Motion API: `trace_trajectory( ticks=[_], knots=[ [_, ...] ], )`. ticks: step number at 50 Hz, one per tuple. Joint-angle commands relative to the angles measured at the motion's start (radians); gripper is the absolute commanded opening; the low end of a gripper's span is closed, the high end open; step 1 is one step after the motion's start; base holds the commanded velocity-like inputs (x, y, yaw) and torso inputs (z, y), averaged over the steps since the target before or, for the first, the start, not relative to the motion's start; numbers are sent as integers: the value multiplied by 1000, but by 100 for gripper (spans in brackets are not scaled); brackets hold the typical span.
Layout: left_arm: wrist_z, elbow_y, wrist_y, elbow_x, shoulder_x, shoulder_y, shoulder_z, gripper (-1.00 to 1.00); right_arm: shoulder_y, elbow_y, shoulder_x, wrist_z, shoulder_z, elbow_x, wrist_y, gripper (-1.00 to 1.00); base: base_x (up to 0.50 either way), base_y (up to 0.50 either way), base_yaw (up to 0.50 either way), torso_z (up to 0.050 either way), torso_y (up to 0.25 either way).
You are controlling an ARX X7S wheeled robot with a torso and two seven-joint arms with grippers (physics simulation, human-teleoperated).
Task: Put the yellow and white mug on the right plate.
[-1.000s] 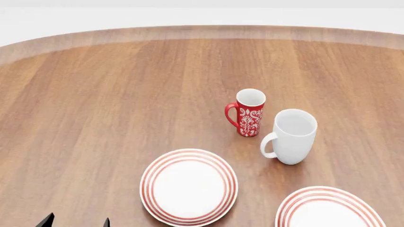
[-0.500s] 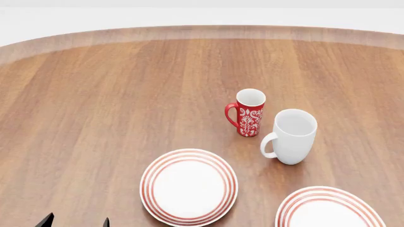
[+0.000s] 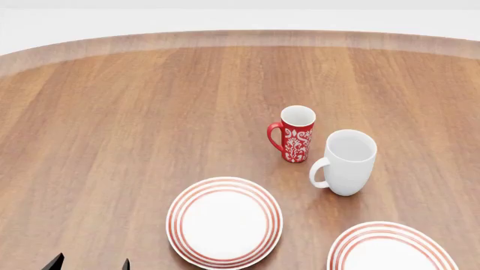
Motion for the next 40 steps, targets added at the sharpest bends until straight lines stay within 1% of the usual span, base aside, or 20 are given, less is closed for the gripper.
trace_trajectory(
  ticks=[1, 11, 20, 34, 40],
  knots=[
    [-4, 0, 1, -4, -4, -2, 5, 100, 11, 55, -21, 7, -12, -22, -28, -100, 0, 0, 0, 0, 0],
    [-7, -2, 3, -8, -8, -4, 10, 100, 10, 66, -20, 31, 0, -25, -39, -100, 0, 0, 0, 0, 0],
    [-11, -4, 5, -11, -11, -5, 13, 100, -2, 3, 2, 62, 34, -4, -25, -100, 1, 0, 0, 0, 0],
    [-15, -6, 5, -18, -16, -7, 18, 100, -36, -174, 70, 140, 132, 53, 10, -100, 0, 0, 0, 0, 0],
    [-16, -9, 8, -19, -17, -8, 22, 100, -30, -188, 56, 218, 192, 68, 12, -100, 0, 0, 0, 0, 0]
  ],
)
